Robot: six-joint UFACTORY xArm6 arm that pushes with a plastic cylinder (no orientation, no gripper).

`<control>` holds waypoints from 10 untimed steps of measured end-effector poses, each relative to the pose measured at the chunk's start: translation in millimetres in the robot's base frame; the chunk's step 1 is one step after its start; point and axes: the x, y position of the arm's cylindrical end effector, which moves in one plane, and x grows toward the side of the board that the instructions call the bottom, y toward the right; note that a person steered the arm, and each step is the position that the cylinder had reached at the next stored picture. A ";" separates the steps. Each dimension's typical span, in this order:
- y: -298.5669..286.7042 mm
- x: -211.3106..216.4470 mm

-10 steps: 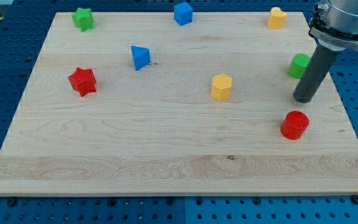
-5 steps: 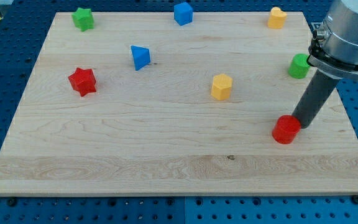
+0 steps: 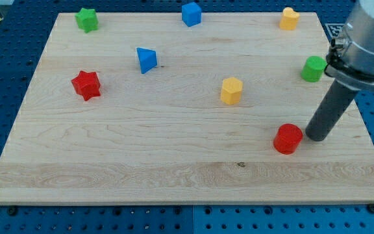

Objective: Put the red circle to the bottom of the yellow hexagon

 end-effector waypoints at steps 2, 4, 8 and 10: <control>-41.1 1.3; -70.5 1.3; -69.0 2.6; -34.8 23.7</control>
